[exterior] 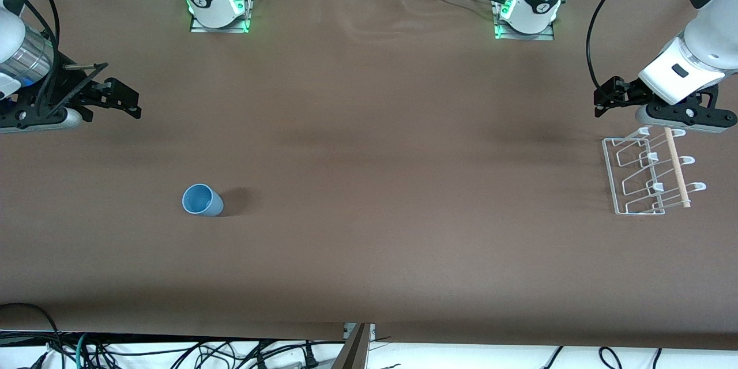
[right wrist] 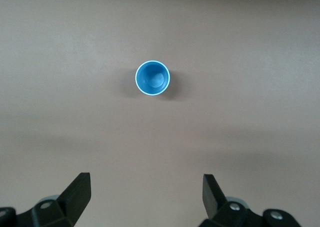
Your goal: Transfer cup to left arm and place on rack
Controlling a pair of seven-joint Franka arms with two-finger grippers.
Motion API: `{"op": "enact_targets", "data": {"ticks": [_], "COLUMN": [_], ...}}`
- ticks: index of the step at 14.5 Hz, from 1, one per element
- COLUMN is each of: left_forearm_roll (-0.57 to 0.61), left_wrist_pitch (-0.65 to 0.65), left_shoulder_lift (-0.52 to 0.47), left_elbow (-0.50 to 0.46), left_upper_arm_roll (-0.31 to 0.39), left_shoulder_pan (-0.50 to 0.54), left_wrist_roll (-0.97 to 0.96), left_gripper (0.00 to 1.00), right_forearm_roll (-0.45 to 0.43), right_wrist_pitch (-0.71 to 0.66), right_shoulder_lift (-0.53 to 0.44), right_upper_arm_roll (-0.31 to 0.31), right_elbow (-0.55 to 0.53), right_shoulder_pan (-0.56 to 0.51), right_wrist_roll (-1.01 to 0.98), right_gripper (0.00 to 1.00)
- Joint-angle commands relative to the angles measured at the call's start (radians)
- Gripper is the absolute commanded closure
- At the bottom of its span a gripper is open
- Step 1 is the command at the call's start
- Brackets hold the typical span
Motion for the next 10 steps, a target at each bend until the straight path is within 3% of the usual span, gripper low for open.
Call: {"op": "enact_targets", "data": {"ticks": [1, 10], "left_forearm_roll": [-0.004, -0.004], "left_wrist_pitch": [0.006, -0.003], "left_shoulder_lift": [0.000, 0.000], "left_elbow": [-0.001, -0.001], "left_upper_arm_roll": [-0.002, -0.002], "left_shoulder_pan": [0.005, 0.005], "left_wrist_roll": [-0.004, -0.002], "left_gripper": [0.00, 0.00], "right_forearm_roll": [-0.014, -0.019], "right_wrist_pitch": [-0.012, -0.010], "right_shoulder_lift": [0.005, 0.008], "right_upper_arm_roll": [0.013, 0.013], "right_elbow": [0.016, 0.016], "right_shoulder_pan": [-0.009, -0.007], "right_wrist_roll": [0.025, 0.025], "right_gripper": [0.01, 0.01]}}
